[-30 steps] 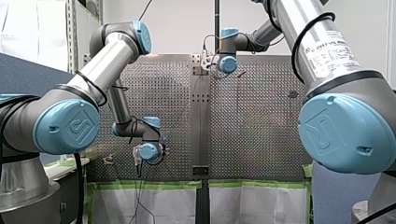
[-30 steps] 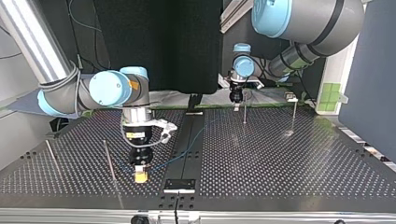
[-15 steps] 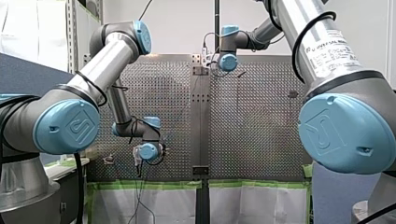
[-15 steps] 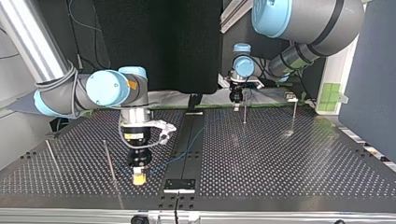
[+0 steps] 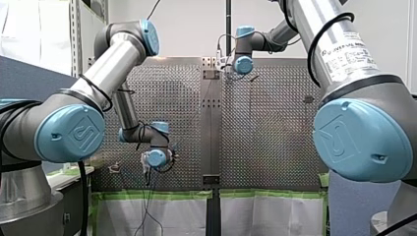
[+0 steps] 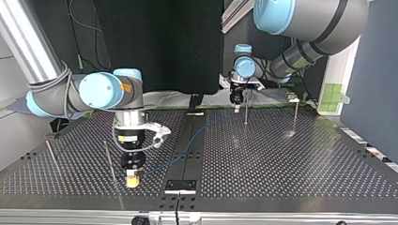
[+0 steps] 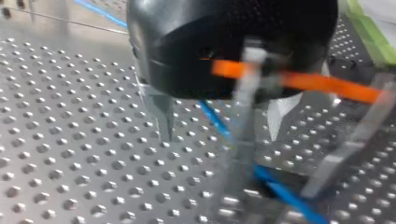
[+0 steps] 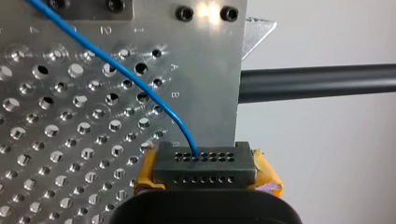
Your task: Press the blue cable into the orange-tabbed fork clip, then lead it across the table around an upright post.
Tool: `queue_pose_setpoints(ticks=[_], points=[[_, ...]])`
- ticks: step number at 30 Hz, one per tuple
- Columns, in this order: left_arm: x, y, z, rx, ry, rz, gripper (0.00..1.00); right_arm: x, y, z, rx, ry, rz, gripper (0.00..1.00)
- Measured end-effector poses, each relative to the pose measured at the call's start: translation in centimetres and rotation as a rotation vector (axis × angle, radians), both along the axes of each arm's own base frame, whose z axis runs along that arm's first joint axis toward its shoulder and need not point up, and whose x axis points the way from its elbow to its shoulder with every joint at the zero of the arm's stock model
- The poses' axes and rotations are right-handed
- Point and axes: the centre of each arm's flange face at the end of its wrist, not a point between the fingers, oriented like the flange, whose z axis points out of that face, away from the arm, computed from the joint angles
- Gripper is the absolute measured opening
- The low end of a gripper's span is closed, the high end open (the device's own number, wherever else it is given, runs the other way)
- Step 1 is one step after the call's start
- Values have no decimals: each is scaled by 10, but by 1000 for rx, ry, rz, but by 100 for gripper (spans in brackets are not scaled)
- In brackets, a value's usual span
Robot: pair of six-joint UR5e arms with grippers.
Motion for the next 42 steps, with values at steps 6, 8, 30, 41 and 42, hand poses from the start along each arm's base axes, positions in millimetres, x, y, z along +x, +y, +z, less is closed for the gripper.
queue_pose_setpoints(ticks=[6, 8, 30, 41, 42], points=[[1, -9, 26, -41, -23, -22, 100, -2, -1, -1, 4, 2, -3, 0], [1, -11, 33, -57, -25, -33, 100, -2, -1, -1, 6, 4, -4, 0], [5, -33, 114, -204, -90, -80, 100, -2, 1, -1, 13, 10, -2, 0], [16, -65, 163, -214, -125, -108, 100, 0, 3, -1, 16, 13, 2, 0], [17, -67, 169, -216, -130, -108, 100, 0, 3, -1, 16, 13, 2, 0]])
